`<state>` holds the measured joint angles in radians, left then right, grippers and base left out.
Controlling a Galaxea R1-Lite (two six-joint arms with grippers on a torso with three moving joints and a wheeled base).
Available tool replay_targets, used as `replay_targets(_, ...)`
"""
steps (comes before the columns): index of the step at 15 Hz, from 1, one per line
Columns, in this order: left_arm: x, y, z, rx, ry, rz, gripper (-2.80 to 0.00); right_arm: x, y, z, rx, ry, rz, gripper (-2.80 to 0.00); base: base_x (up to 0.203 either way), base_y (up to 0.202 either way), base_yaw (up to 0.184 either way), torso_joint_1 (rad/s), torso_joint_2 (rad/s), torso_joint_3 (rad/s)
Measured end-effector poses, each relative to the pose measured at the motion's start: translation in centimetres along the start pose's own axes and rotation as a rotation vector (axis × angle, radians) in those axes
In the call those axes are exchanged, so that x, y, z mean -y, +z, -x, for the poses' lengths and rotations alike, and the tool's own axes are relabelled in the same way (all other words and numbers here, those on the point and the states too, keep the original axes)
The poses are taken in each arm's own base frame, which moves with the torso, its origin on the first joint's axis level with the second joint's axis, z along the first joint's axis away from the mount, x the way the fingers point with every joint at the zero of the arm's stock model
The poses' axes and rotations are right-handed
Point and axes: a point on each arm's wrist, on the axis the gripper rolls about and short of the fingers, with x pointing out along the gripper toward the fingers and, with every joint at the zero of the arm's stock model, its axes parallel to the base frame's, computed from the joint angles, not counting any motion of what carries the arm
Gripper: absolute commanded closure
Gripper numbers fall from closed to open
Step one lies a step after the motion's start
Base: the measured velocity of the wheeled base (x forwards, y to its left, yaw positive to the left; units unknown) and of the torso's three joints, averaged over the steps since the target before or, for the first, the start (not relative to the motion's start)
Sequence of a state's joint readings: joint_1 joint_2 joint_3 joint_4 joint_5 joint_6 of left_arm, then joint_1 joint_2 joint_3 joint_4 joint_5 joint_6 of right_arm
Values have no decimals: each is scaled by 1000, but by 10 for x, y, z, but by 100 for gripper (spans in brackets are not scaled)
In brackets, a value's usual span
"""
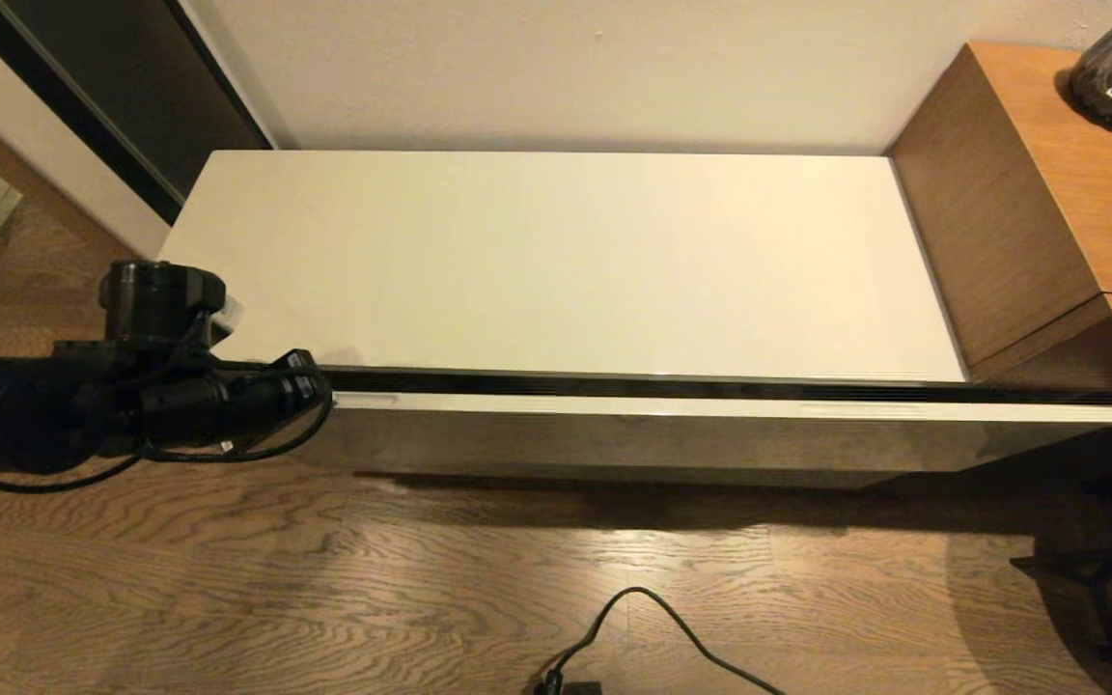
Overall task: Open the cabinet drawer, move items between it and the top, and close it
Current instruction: Open the drawer
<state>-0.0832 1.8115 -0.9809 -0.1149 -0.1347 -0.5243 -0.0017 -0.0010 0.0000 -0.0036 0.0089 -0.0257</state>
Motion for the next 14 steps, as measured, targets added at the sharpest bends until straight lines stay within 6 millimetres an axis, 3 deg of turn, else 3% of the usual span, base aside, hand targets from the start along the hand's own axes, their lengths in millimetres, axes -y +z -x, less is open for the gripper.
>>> replay_targets(3,-6,-25,22,-168,-61,20,0,0,0,0,1,0,0,0,0,0,0,0,0,0)
replay_targets(5,-9,-41,52,-266,-119,43,0,0,0,0,-1,1,0,0,0,0,0,0,0,0)
replay_targets(11,-7,-76,180,-139,-321,19,0,0,0,0,0,0,0,0,0,0,0,0,0,0)
replay_targets(14,-15,-94,213,-46,-311,91,0,0,0,0,-1,0,-1,0,0,0,0,0,0,0)
